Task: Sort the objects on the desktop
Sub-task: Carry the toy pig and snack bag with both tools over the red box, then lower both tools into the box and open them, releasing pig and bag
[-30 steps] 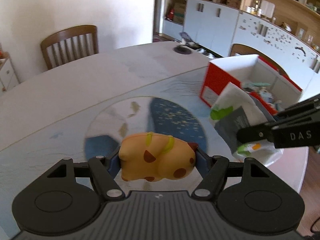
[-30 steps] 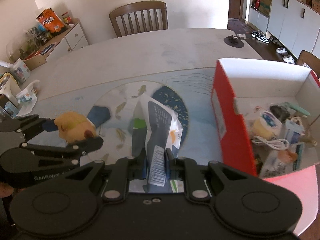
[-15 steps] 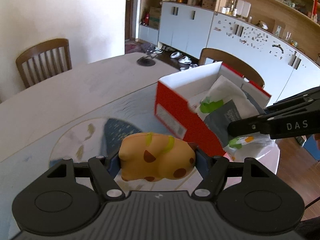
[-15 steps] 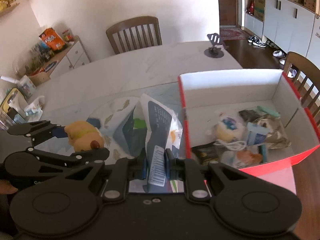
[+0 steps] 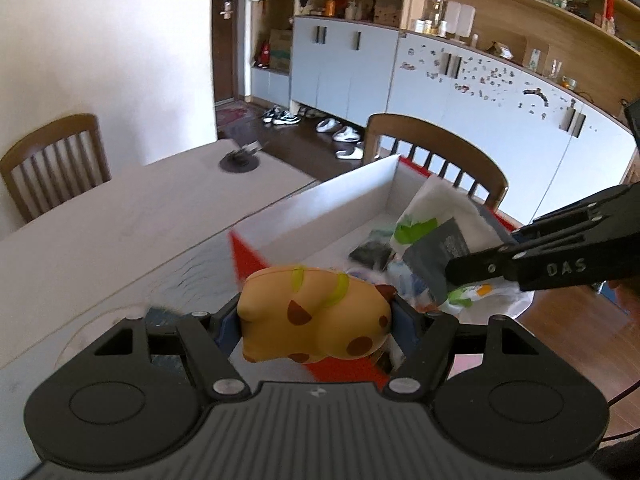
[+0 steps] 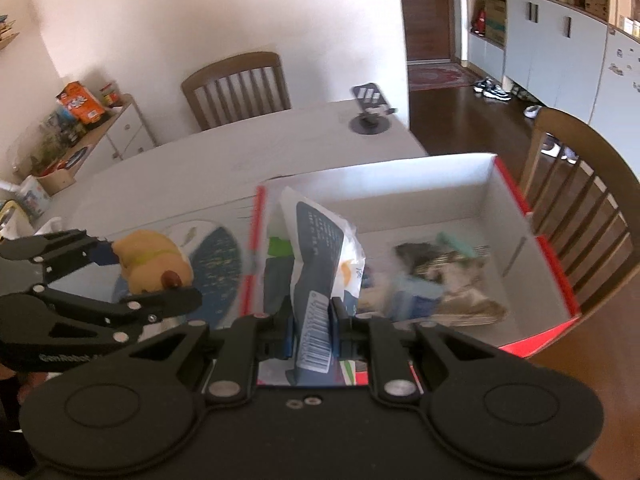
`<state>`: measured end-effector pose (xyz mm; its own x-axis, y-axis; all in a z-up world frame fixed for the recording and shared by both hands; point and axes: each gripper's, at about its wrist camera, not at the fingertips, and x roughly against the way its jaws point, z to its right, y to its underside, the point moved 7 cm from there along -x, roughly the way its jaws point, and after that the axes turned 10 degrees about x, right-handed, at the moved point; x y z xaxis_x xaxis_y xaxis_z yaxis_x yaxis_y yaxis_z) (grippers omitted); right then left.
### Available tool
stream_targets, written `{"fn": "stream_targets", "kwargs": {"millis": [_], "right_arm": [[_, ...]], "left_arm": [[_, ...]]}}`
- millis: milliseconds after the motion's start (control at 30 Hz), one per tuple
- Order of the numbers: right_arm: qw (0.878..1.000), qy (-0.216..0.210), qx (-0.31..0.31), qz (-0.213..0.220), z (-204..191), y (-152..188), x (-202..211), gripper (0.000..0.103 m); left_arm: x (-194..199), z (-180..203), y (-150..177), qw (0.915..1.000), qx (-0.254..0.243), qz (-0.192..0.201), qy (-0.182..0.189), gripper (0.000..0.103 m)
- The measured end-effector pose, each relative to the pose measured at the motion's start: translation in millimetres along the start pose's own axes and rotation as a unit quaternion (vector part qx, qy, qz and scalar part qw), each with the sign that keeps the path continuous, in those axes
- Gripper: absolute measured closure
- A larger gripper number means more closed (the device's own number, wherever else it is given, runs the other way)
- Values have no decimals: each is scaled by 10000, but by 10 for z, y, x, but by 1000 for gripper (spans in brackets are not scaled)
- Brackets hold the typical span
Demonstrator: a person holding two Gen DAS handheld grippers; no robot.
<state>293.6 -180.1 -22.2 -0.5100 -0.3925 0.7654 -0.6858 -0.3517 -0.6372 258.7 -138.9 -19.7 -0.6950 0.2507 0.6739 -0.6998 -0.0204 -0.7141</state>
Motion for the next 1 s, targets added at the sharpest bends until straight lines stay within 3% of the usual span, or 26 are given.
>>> {"fn": "stream_targets", "kwargs": {"millis": [400,633,1000], "right_arm": [[9991,407,-137,-20,749,32,-23,87],[9985,531,-108,-23,957,-20,-185,88],[9975,700,-14,65,1137,-111,-379,89]], "left_arm": [[-572,409,-291,9995,-235,-173,101,30],[-1042,448,-388,9987,-154,-472,64,30],[-1557,518,-464,9949,-441,-903,103,30]]}}
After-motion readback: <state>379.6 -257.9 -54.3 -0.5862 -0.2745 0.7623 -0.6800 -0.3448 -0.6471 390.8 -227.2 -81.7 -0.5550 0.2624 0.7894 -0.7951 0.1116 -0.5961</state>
